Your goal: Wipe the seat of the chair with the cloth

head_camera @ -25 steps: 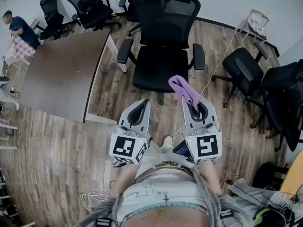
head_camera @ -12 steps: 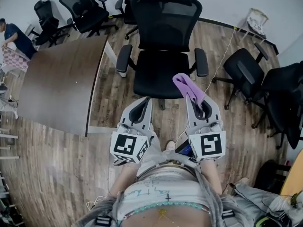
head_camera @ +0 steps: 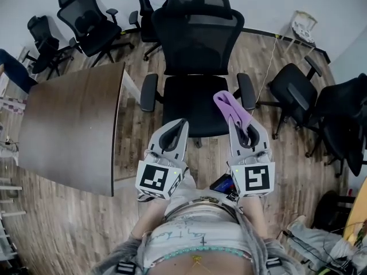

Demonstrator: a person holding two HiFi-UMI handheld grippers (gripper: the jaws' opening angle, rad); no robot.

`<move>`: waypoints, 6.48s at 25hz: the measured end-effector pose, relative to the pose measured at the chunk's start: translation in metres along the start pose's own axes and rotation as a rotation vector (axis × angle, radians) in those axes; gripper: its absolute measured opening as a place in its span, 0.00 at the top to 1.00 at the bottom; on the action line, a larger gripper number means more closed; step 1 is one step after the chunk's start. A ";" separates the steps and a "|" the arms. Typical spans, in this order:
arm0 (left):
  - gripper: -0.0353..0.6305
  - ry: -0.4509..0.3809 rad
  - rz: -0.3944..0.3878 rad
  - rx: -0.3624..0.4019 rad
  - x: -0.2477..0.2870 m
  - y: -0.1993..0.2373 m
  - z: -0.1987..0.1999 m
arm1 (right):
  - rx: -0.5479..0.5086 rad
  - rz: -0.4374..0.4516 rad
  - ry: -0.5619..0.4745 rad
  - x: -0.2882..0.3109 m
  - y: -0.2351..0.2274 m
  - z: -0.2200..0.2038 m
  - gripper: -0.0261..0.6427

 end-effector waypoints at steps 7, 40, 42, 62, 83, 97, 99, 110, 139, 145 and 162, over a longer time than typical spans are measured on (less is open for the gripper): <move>0.94 0.038 -0.027 -0.016 0.017 0.047 -0.002 | -0.037 -0.031 0.062 0.039 0.004 -0.013 0.88; 0.94 0.034 0.132 -0.016 0.224 0.071 0.019 | 0.026 0.183 -0.020 0.215 -0.152 -0.052 0.88; 0.94 0.038 0.150 -0.018 0.229 0.070 0.018 | 0.023 0.200 -0.025 0.218 -0.158 -0.054 0.88; 0.94 0.060 0.106 -0.024 0.239 0.170 0.023 | 0.013 0.094 0.012 0.281 -0.128 -0.052 0.88; 0.94 0.127 0.000 -0.058 0.245 0.341 0.016 | -0.016 0.018 0.156 0.388 -0.027 -0.052 0.88; 0.94 0.192 0.115 -0.113 0.278 0.318 -0.029 | 0.084 0.160 0.164 0.427 -0.060 -0.101 0.88; 0.94 0.199 0.114 -0.107 0.285 0.314 -0.034 | 0.095 0.176 0.167 0.429 -0.064 -0.107 0.88; 0.94 0.238 0.115 -0.018 0.302 0.310 -0.053 | 0.124 0.223 0.169 0.442 -0.072 -0.140 0.88; 0.94 0.445 0.229 -0.019 0.287 0.374 -0.184 | 0.114 0.332 0.329 0.493 -0.032 -0.279 0.88; 0.94 0.547 0.276 0.025 0.275 0.389 -0.210 | 0.107 0.360 0.351 0.499 -0.027 -0.303 0.88; 0.94 0.614 0.312 0.154 0.276 0.404 -0.241 | 0.099 0.526 0.431 0.525 0.001 -0.395 0.88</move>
Point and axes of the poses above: the fingertips, and each gripper's own axes: x forward along the fingers, y to its left, z out of its top, the point moved 8 cm from there along -x, backward along the fingers, and after that the axes turned 6 degrees about -x, right-handed, at the moved point
